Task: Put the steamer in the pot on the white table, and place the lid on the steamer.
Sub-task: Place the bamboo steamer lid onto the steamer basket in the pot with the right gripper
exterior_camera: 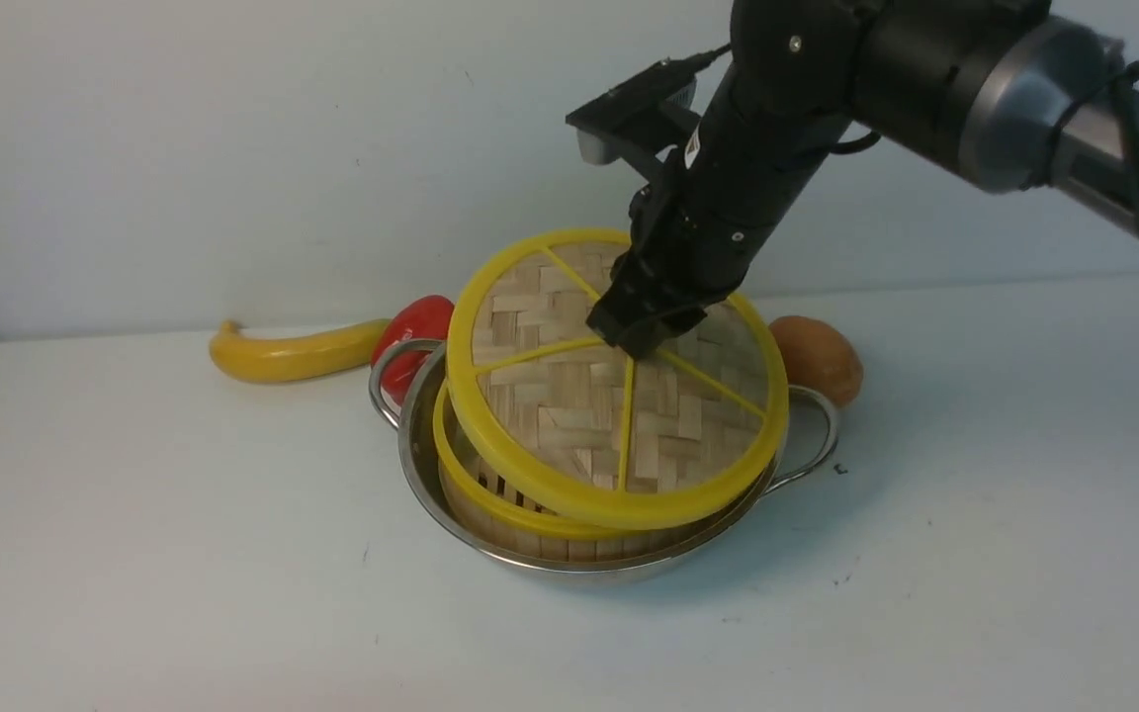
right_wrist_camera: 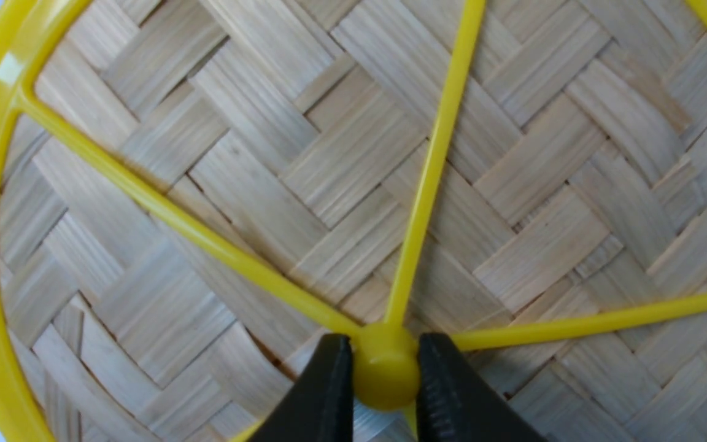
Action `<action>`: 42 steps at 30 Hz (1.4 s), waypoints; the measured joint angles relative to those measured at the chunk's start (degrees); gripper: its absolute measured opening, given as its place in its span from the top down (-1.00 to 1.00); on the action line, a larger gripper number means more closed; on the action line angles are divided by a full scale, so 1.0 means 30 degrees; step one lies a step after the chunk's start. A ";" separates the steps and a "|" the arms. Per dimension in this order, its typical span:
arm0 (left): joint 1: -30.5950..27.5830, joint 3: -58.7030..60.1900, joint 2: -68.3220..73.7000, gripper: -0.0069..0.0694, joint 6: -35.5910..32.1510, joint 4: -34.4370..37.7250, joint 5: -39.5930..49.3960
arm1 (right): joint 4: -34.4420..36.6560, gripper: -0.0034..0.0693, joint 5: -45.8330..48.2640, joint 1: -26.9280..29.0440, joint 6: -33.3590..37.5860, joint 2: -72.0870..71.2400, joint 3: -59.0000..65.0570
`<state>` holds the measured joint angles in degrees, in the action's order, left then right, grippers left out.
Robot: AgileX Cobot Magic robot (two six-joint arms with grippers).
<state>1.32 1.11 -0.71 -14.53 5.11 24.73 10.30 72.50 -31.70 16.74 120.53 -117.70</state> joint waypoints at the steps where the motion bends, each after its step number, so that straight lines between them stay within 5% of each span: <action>1: 0.0000 0.0000 0.0000 -0.28 0.0000 0.0000 0.0000 | 0.0002 0.59 0.0000 0.0000 0.0000 0.0025 0.0000; 42: 0.0000 0.0000 0.0000 -0.28 0.0000 0.0000 0.0000 | 0.0918 0.59 -0.0137 0.0000 0.1016 0.1991 -0.1556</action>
<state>1.32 1.11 -0.71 -14.53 5.11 24.73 13.06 72.10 -31.70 19.79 126.51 -122.36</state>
